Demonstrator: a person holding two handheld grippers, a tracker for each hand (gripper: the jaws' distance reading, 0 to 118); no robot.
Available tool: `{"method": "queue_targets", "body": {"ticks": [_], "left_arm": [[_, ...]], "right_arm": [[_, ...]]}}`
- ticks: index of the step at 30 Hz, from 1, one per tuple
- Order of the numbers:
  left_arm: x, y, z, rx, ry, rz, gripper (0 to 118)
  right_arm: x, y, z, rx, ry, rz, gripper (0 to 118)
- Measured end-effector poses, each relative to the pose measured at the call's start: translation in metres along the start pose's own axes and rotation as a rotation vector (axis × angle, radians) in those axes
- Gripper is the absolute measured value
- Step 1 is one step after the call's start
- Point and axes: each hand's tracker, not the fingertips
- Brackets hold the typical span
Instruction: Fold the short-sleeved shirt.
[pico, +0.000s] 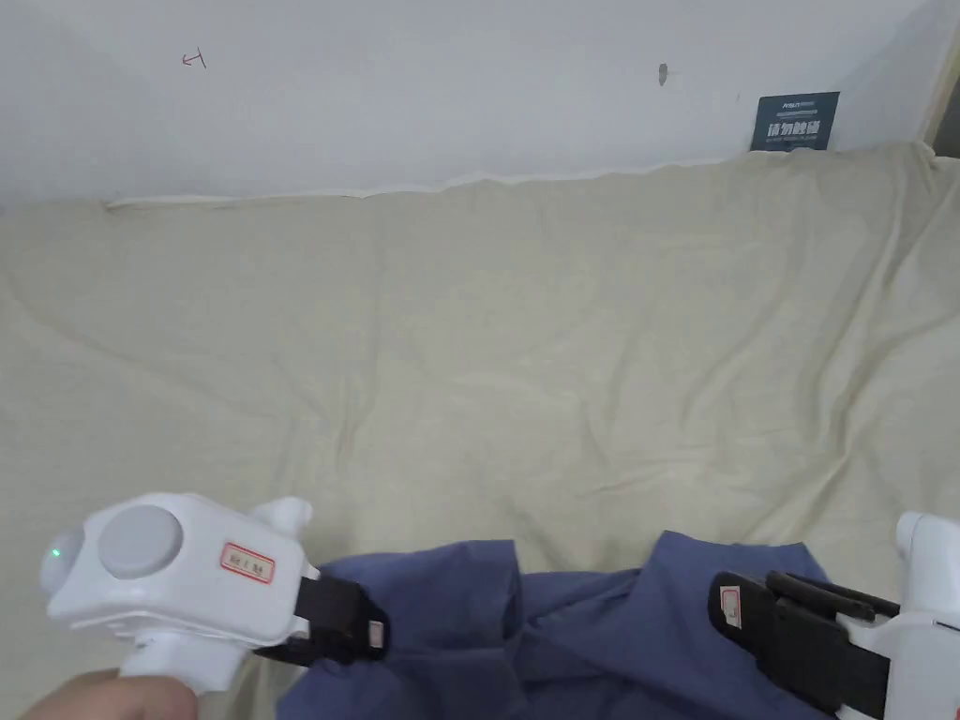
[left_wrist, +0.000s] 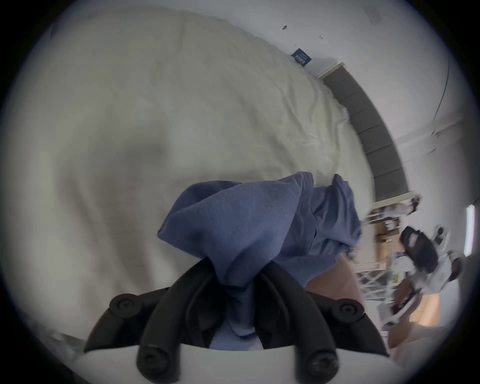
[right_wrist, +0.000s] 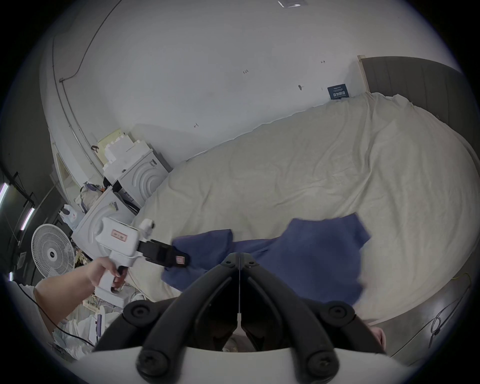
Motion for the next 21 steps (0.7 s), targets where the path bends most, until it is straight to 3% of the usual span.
{"method": "queue_targets", "body": {"ticks": [4, 7, 10, 12, 16, 21], "left_arm": [[-0.002, 0.006, 0.04, 0.022, 0.272, -0.038, 18], [0.012, 0.008, 0.052, -0.016, 0.353, -0.037, 18], [0.051, 0.01, 0.048, -0.036, 0.33, -0.068, 18], [0.08, 0.015, 0.034, -0.06, 0.238, -0.113, 18], [0.137, 0.029, -0.017, -0.154, 0.101, -0.144, 18], [0.195, 0.037, -0.072, -0.211, 0.045, -0.191, 20]], "right_arm": [[0.0, 0.001, 0.0, 0.013, 0.021, 0.001, 1], [0.0, 0.0, 0.0, 0.016, 0.035, 0.001, 1], [0.002, -0.003, 0.0, 0.014, 0.046, 0.0, 1], [0.005, -0.005, 0.0, 0.019, 0.049, -0.005, 1], [0.013, -0.007, 0.003, 0.027, 0.053, -0.054, 1], [0.025, -0.008, 0.014, 0.048, 0.034, -0.094, 1]]}}
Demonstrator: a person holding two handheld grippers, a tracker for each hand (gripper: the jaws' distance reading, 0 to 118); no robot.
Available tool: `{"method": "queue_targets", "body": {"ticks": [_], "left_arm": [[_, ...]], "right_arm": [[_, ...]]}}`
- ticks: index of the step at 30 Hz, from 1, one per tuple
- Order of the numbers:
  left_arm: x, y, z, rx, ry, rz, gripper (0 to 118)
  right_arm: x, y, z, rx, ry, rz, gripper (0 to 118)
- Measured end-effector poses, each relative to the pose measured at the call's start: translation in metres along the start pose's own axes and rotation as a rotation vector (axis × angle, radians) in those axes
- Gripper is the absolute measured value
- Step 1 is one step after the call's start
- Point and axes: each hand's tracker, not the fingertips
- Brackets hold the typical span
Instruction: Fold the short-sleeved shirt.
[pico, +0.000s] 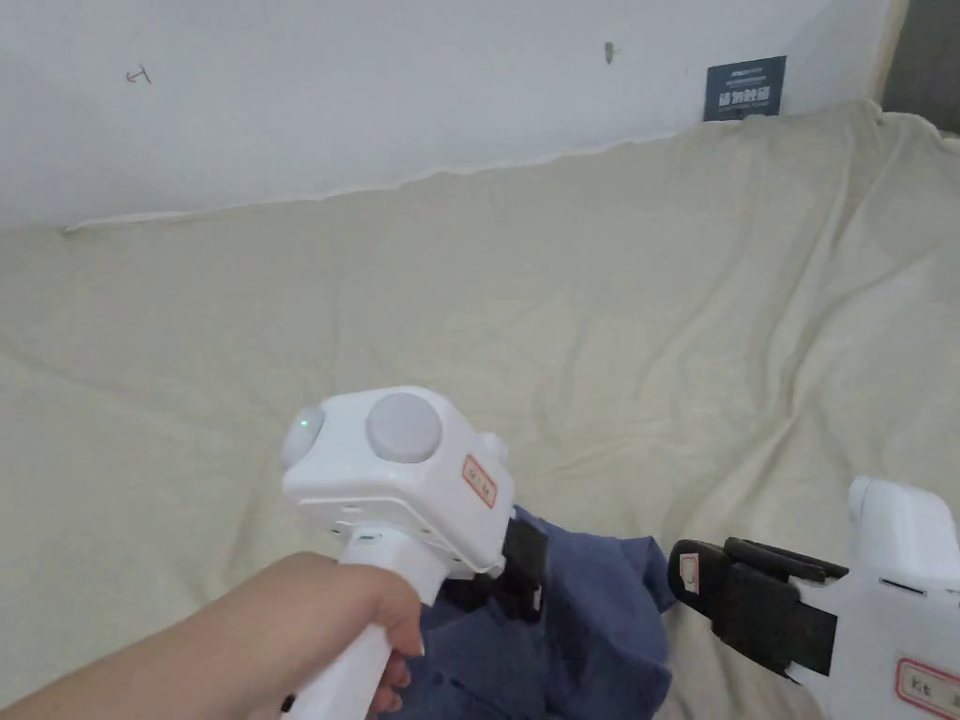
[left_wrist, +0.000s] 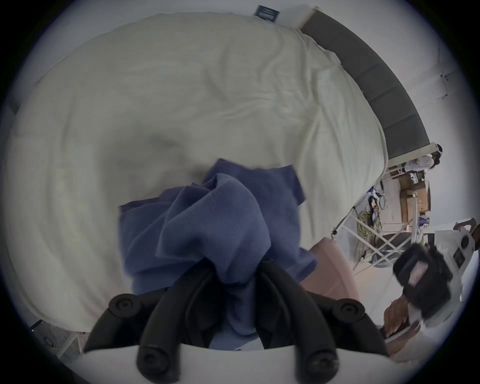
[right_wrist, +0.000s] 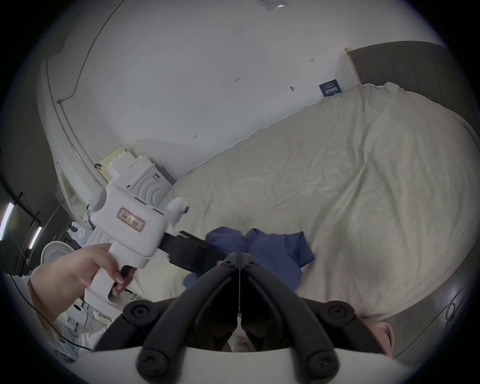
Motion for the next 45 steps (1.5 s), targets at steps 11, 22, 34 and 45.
{"method": "queue_targets", "body": {"ticks": [11, 22, 34, 45], "left_arm": [[-0.006, -0.002, 0.037, 0.123, -0.34, 0.147, 68], [-0.037, -0.044, 0.05, 0.168, -0.071, 0.112, 8], [0.082, -0.009, -0.05, 0.136, -0.049, -0.207, 8], [0.058, -0.023, -0.053, 0.247, -0.332, 0.008, 8]], "right_arm": [[0.025, 0.011, 0.018, 0.037, -0.029, -0.047, 1], [0.032, 0.008, 0.016, 0.041, -0.023, -0.087, 1], [0.019, 0.014, 0.028, 0.081, -0.019, -0.059, 1], [0.02, 0.027, 0.048, 0.123, -0.01, -0.045, 1]]}}
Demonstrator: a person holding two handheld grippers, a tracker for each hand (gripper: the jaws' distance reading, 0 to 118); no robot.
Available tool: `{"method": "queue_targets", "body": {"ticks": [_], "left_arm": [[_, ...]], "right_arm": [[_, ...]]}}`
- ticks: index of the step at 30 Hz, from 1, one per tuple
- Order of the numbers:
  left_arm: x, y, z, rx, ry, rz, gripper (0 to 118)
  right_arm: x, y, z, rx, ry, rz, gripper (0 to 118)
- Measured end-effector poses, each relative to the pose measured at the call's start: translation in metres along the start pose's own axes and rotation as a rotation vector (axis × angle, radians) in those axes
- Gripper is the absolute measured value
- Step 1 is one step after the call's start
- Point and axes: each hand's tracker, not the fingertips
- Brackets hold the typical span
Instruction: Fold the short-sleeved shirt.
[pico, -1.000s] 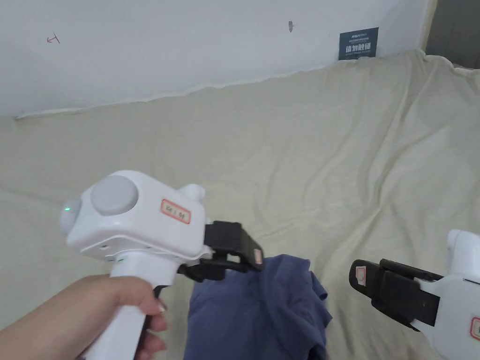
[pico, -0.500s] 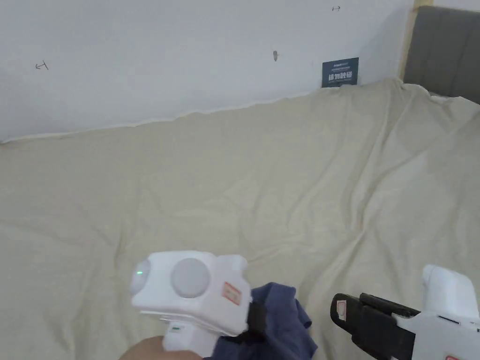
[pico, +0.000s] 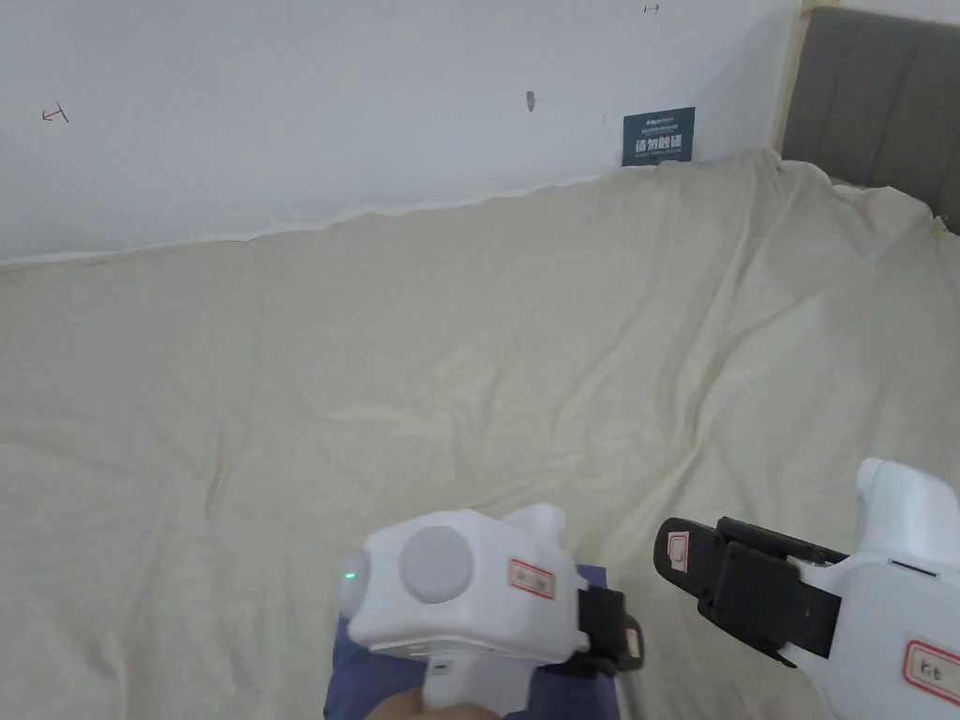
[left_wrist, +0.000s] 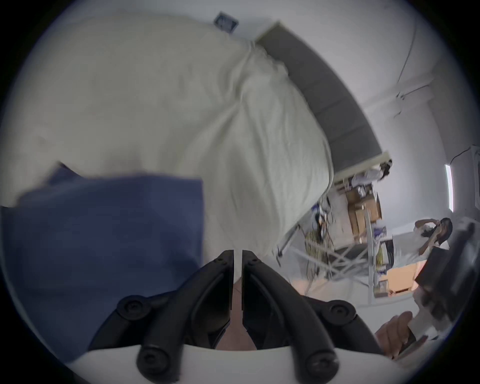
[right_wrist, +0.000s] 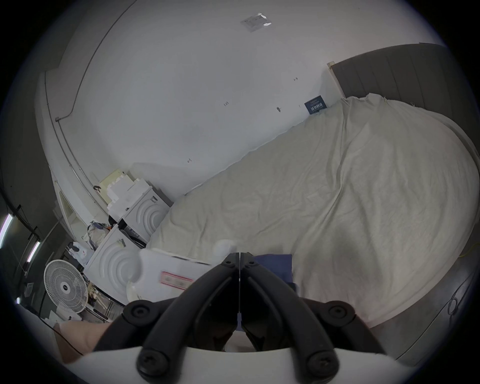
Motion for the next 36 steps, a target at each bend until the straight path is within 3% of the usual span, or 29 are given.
{"method": "queue_targets", "body": {"ticks": [3, 5, 8, 11, 13, 16, 17, 20, 22, 24, 28, 36], "left_arm": [[0.007, -0.007, 0.074, 0.192, 0.081, -0.128, 8], [0.011, -0.03, 0.137, 0.417, 0.138, -0.22, 8], [0.018, -0.072, 0.217, 0.726, 0.178, -0.293, 8], [0.031, -0.113, 0.267, 1.002, 0.449, -0.319, 8], [0.032, -0.141, 0.281, 1.191, 0.631, -0.317, 8], [0.014, -0.164, 0.277, 1.237, 0.748, -0.363, 8], [0.005, -0.171, 0.273, 1.232, 0.796, -0.361, 8], [-0.031, -0.187, 0.256, 1.24, 0.811, -0.325, 8], [-0.043, -0.192, 0.254, 1.174, 0.807, -0.251, 8], [-0.047, -0.198, 0.253, 1.162, 0.783, -0.18, 8], [-0.039, -0.203, 0.253, 1.192, 0.843, -0.248, 8], [-0.035, -0.195, 0.255, 1.193, 0.821, -0.228, 8]], "right_arm": [[-0.005, 0.01, 0.013, 0.048, 0.028, 0.03, 1], [-0.02, 0.02, 0.021, 0.061, 0.011, 0.055, 0], [-0.048, 0.029, 0.033, 0.145, 0.044, 0.173, 0], [-0.08, 0.021, 0.055, 0.405, 0.05, 0.38, 0], [-0.095, 0.0, 0.062, 0.637, -0.02, 0.553, 0], [-0.103, -0.03, 0.051, 0.778, -0.262, 0.65, 0], [-0.101, -0.038, 0.043, 0.77, -0.327, 0.661, 0], [-0.079, -0.066, 0.028, 0.743, -0.327, 0.637, 0], [-0.072, -0.072, 0.021, 0.633, -0.402, 0.633, 0], [-0.068, -0.078, 0.027, 0.642, -0.364, 0.573, 0], [-0.067, -0.077, 0.035, 0.702, -0.414, 0.56, 0], [-0.059, -0.077, 0.041, 0.687, -0.451, 0.542, 0]]}}
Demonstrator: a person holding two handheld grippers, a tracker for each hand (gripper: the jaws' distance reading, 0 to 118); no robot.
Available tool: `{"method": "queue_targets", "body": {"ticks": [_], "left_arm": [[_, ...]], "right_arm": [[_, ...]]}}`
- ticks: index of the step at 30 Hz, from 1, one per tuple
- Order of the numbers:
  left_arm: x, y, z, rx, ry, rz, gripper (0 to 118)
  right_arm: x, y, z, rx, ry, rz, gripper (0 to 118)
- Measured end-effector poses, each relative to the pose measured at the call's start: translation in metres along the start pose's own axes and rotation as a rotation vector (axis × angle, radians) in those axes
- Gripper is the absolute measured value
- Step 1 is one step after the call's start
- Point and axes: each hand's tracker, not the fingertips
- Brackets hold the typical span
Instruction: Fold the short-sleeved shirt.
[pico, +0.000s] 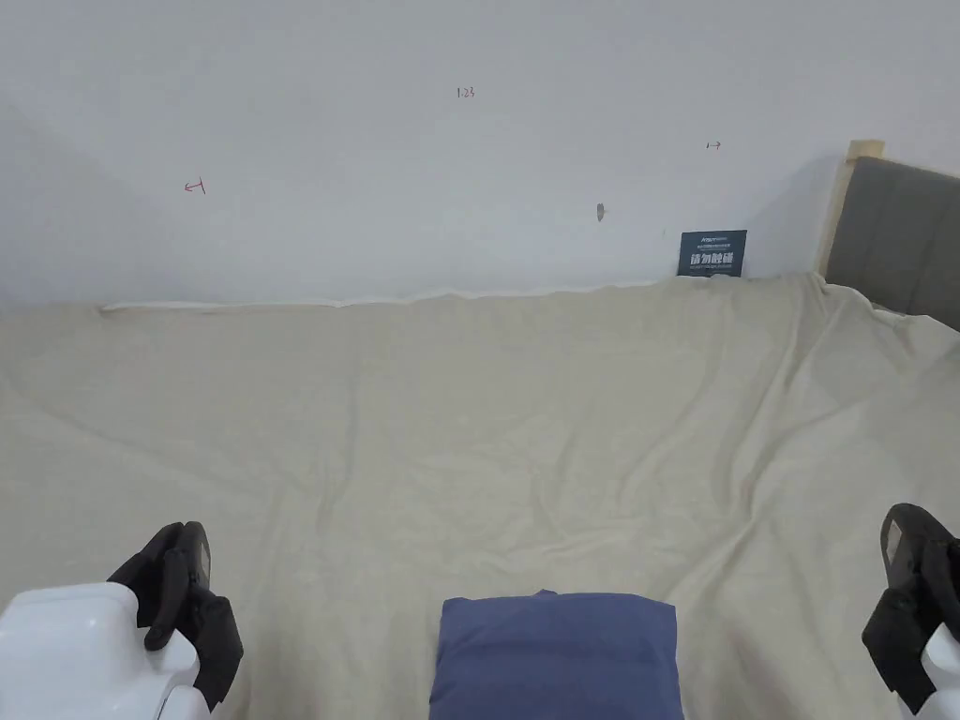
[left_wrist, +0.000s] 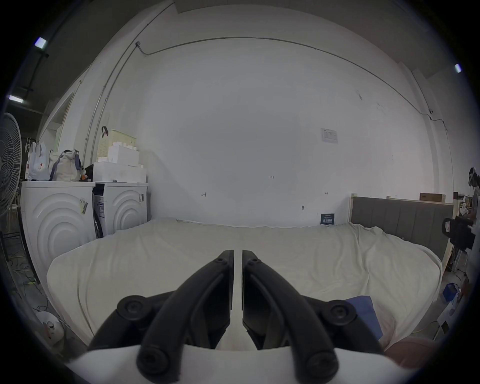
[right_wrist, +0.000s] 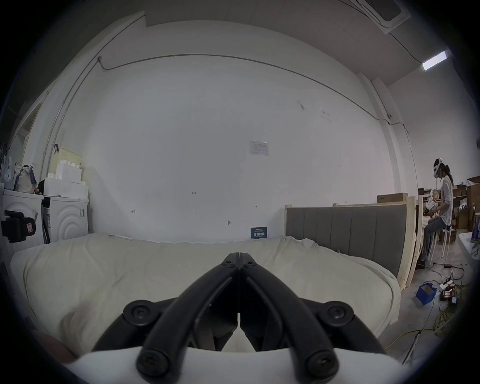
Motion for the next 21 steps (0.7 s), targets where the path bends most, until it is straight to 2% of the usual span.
{"method": "queue_targets", "body": {"ticks": [5, 7, 9, 11, 14, 15, 16, 18, 21], "left_arm": [[-0.001, 0.008, -0.01, -0.04, -0.036, -0.027, 8], [-0.005, 0.011, -0.013, -0.055, -0.034, -0.035, 8], [-0.01, 0.011, -0.015, -0.07, -0.037, -0.023, 8], [-0.016, 0.008, -0.02, -0.137, -0.047, 0.022, 8], [-0.022, -0.004, -0.028, -0.208, -0.042, 0.064, 8], [-0.024, -0.008, -0.029, -0.216, -0.041, 0.062, 8], [-0.025, -0.012, -0.03, -0.229, -0.037, 0.059, 8], [-0.028, -0.021, -0.032, -0.26, -0.027, 0.044, 8], [-0.035, -0.034, -0.037, -0.365, -0.088, 0.082, 8]], "right_arm": [[0.009, 0.028, -0.018, -0.005, -0.01, 0.043, 0], [0.011, 0.052, -0.034, 0.044, 0.023, 0.042, 0], [0.006, 0.071, -0.055, -0.004, 0.099, 0.052, 0], [-0.006, 0.075, -0.086, -0.186, 0.216, 0.048, 0], [-0.024, 0.037, -0.137, -0.533, 0.457, -0.039, 0], [-0.032, 0.017, -0.154, -0.682, 0.484, -0.04, 0], [-0.042, -0.006, -0.168, -0.827, 0.475, 0.013, 0], [-0.056, -0.057, -0.188, -1.076, 0.532, 0.097, 0], [-0.064, -0.112, -0.194, -1.227, 0.526, 0.135, 0]]}}
